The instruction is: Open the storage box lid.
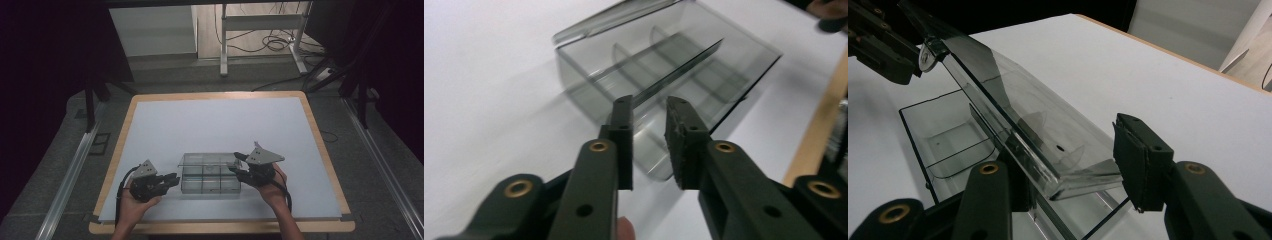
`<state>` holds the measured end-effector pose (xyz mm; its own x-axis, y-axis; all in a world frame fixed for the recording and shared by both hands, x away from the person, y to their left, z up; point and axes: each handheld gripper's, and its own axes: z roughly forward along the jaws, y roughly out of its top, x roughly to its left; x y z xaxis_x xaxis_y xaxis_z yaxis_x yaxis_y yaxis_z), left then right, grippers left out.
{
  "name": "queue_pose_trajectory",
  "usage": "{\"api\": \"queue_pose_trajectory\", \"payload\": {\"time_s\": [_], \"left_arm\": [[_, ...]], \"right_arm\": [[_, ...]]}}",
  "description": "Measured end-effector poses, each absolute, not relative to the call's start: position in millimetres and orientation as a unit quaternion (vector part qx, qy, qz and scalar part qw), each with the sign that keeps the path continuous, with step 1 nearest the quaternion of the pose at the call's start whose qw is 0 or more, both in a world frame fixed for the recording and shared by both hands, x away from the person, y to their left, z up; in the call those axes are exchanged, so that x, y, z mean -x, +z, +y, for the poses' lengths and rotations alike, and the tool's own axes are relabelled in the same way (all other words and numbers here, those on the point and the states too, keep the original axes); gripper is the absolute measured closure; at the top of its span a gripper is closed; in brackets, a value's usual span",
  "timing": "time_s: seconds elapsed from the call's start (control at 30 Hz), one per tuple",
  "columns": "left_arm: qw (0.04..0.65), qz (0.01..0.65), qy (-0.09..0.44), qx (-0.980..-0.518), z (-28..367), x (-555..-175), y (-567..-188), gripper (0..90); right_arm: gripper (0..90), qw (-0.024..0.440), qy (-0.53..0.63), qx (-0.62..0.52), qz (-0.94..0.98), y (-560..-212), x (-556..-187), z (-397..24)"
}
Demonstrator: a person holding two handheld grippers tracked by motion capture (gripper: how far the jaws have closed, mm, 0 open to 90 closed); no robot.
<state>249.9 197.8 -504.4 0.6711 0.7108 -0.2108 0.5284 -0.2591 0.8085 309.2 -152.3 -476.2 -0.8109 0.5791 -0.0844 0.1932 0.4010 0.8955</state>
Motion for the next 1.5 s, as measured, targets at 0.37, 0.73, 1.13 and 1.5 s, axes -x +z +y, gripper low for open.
{"api": "queue_pose_trajectory", "payload": {"time_s": [0.37,0.73,1.13,1.5], "left_arm": [[0.445,0.413,0.121,-0.785,204.6,-250.4,-509.0,48.8],[0.437,0.429,0.110,-0.783,214.9,-254.0,-511.3,35.2],[0.429,0.438,0.103,-0.783,219.8,-256.8,-514.8,34.4],[0.430,0.444,0.100,-0.780,224.6,-257.8,-515.4,34.3]], "right_arm": [[53.3,0.196,0.493,-0.238,0.813,-476.3,-309.2,-152.3],[53.3,0.198,0.495,-0.239,0.811,-476.4,-309.1,-152.3],[53.3,0.200,0.497,-0.241,0.809,-476.4,-309.0,-152.0],[53.3,0.200,0.499,-0.243,0.808,-476.0,-309.6,-152.0]]}}
